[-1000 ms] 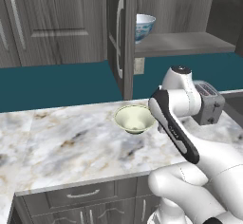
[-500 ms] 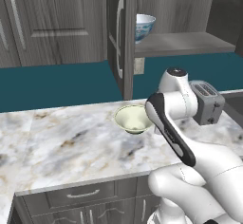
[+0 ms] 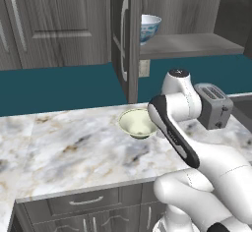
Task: Open the cabinet. Pick the bowls from the counter and place them in the cabinet. Then close the cabinet.
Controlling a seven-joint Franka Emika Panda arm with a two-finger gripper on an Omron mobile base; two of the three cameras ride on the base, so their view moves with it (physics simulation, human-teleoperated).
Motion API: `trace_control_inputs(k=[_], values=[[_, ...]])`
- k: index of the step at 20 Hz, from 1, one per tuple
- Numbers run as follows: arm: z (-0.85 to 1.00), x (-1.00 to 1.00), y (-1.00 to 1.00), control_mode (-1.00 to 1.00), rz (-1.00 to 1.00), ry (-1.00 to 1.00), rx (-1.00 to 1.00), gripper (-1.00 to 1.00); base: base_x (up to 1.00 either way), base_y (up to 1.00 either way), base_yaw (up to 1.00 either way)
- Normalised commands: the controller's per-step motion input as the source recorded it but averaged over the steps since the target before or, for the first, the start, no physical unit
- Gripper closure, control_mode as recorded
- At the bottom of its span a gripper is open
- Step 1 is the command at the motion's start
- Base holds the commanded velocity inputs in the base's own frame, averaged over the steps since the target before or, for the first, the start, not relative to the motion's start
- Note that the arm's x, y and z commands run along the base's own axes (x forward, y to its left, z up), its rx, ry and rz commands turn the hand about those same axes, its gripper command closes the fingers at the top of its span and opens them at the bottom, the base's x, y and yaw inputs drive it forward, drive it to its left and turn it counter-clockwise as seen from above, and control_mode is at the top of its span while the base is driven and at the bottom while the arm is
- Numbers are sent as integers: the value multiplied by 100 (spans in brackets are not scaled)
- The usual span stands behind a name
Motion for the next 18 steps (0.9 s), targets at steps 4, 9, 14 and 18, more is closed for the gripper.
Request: trace_control_inputs(k=[4, 9, 14, 18], values=[[-3, 13, 1, -100, 0, 2, 0, -100, 0, 0, 0], [-20, 7, 6, -100, 0, 0, 0, -100, 0, 0, 0], [-39, 7, 12, -100, 0, 0, 0, -100, 0, 0, 0], [-41, 10, 11, -100, 0, -4, 0, -100, 0, 0, 0]])
